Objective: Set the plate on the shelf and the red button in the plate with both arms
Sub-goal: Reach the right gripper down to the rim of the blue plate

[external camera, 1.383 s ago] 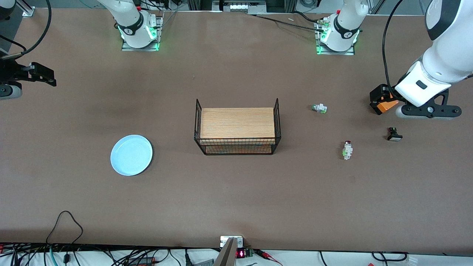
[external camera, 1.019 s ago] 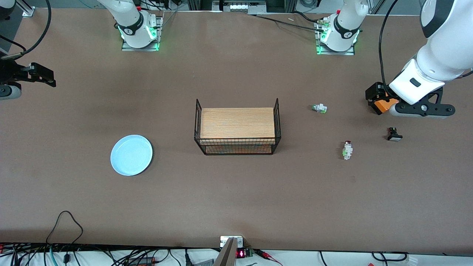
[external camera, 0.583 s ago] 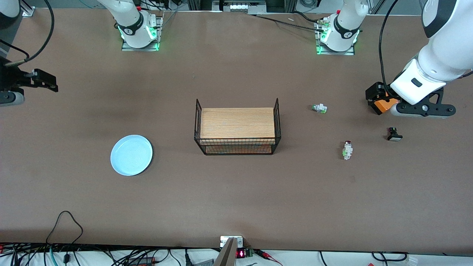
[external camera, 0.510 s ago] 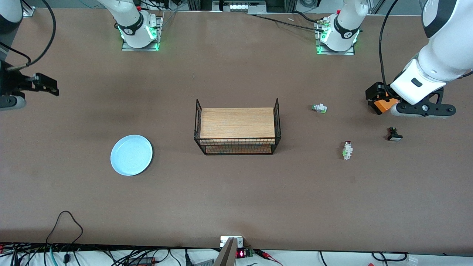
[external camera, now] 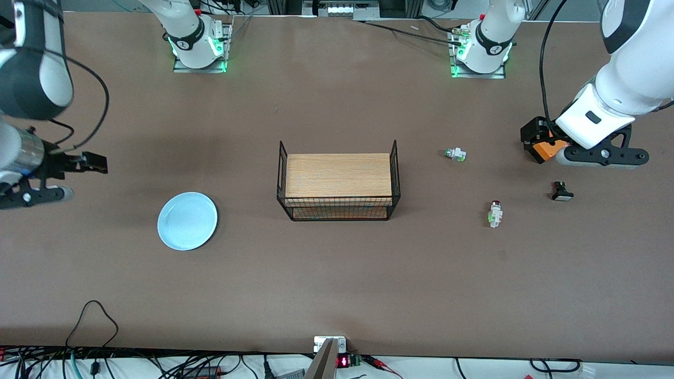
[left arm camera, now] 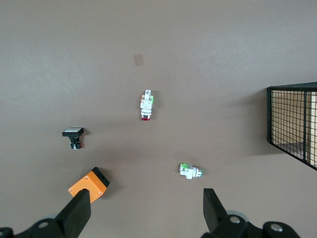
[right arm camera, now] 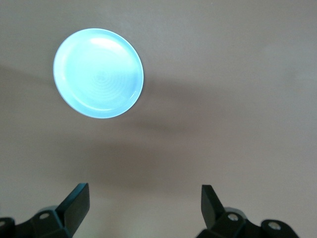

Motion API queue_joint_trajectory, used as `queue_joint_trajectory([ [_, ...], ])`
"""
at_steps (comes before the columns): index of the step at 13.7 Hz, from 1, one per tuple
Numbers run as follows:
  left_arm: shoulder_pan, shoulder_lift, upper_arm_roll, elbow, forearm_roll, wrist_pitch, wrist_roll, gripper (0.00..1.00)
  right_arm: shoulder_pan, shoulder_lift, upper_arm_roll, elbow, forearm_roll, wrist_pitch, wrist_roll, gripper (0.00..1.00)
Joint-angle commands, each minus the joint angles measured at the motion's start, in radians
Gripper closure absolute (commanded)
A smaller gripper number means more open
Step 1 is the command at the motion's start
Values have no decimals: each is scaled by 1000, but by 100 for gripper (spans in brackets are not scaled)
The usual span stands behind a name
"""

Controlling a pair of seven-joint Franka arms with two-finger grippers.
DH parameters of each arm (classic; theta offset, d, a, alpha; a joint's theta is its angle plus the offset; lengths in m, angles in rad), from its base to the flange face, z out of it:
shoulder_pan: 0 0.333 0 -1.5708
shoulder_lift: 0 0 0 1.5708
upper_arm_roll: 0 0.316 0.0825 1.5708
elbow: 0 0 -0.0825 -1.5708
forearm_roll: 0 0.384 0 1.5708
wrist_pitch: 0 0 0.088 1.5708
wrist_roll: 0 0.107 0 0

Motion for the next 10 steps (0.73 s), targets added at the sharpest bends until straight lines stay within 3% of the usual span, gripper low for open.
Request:
queue_joint_trajectory([
  [1,4,5,-6,27,-9,-26,7,0,-15,103,7,24,0,84,8,0],
  [7,5,6,-4,25,-7,-27,8,0,-13,275,7,24,30,221,13,0],
  [10,7,5,-4,25,-9,-29,8,0,-30,361,7,21,224,351,46,0],
])
